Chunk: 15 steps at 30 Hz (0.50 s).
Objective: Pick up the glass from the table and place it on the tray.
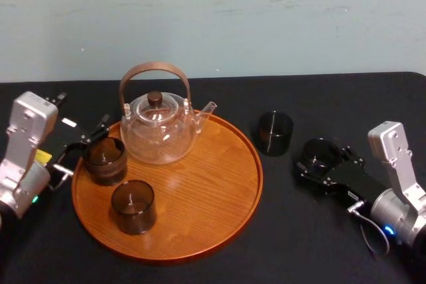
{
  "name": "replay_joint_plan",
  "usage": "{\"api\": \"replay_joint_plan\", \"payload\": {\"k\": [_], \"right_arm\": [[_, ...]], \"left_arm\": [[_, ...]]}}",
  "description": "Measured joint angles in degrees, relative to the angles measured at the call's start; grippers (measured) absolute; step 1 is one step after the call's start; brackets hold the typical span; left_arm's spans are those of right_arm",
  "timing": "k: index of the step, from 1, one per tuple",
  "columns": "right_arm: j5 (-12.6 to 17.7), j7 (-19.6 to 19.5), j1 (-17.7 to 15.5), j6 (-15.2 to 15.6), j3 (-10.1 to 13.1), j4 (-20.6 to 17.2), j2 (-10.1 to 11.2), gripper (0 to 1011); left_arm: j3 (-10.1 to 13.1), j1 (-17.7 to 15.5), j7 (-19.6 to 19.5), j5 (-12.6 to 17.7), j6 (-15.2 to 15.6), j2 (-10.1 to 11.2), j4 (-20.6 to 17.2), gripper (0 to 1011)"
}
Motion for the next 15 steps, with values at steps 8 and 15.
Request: {"api": "replay_joint_plan", "payload": {"k": [8,15], "right_arm": [[-0.38,0.39,0.96,-0.15,0.1,1.47,-0.74,1003],[-0.37,0.36,0.81,-0.15,0.08,1.22,-0.62,960]], "left_arm": [[0.0,0.0,0.0,0.0,0.0,0.0,0.0,1001],[0.0,0.0,0.0,0.0,0.0,0.0,0.0,1001]]}}
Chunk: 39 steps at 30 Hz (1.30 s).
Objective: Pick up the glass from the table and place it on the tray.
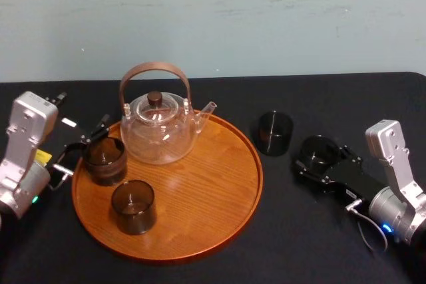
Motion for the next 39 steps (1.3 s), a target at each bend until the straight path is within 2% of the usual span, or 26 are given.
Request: {"api": "replay_joint_plan", "payload": {"k": [3,17,20,27,31,39], "right_arm": [[0.04,-0.03,-0.06,0.0,-0.01,-0.08,0.05,909],[0.07,-0.1,-0.15,0.05,-0.01,-0.27,0.14,909],[0.06,0.28,-0.62,-0.3,0.59,-0.75,0.12,909],[-0.87,0.66,-2.15,-0.89,1.98,-4.12,0.51,909],[-1.5,1.22,-3.4,-1.17,2.57,-7.5,0.74,909],[-2.34,3.51,-4.23,-1.7,1.8,-11.09,0.47,908]], "left_arm": [[0.0,0.0,0.0,0.0,0.0,0.0,0.0,1001],[0.0,0.0,0.0,0.0,0.0,0.0,0.0,1001],[0.0,0.0,0.0,0.0,0.0,0.0,0.0,1001],[0.0,0.0,0.0,0.0,0.0,0.0,0.0,1001],[0.0,0.0,0.0,0.0,0.0,0.0,0.0,1001],[0.0,0.0,0.0,0.0,0.0,0.0,0.0,1001]]}}
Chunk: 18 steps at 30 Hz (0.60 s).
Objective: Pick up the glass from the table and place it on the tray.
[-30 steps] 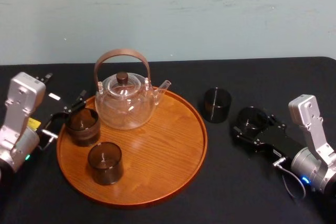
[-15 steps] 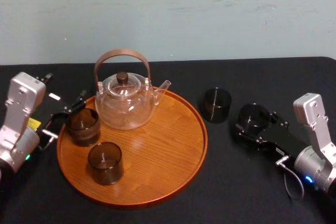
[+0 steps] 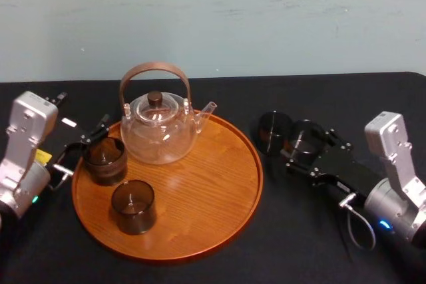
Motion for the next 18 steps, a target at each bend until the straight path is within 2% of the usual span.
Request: {"api": "replay_joint_plan", "payload": {"k": [7,18], "right_arm": [[-0.12,2.48,1.2,-0.6,-2.25,0.46,-1.22,908],[-0.05,5.37,4.18,-1.93,-6.99,4.09,-3.84,908]], "left_arm": [[0.0,0.0,0.0,0.0,0.0,0.0,0.0,1001],[0.0,0.0,0.0,0.0,0.0,0.0,0.0,1001]]}}
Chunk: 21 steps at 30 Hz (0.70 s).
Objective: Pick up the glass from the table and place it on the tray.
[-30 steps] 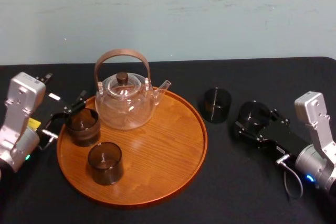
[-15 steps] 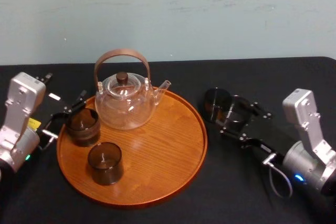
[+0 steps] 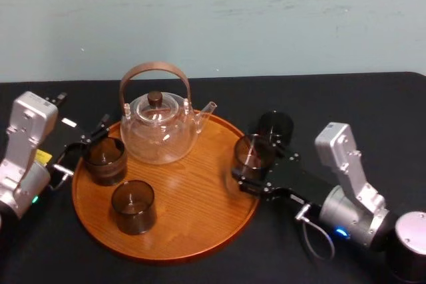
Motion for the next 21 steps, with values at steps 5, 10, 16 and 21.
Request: {"api": "replay_joint_plan", "payload": {"k": [5,10,16,21], "right_arm": [[-0.51,0.7,1.52,-0.69,-2.15,1.63,-1.17,908],[-1.3,1.34,2.99,-0.93,-4.06,3.07,-2.05,908],[-2.1,1.95,4.35,-0.96,-6.16,4.49,-3.09,909],[-2.51,2.18,5.04,-0.88,-7.31,5.35,-3.67,908]], "left_arm": [[0.0,0.0,0.0,0.0,0.0,0.0,0.0,1002],[0.0,0.01,0.0,0.0,0.0,0.0,0.0,1001],[0.0,0.0,0.0,0.0,0.0,0.0,0.0,1001],[0.0,0.0,0.0,0.0,0.0,0.0,0.0,1002]]}}
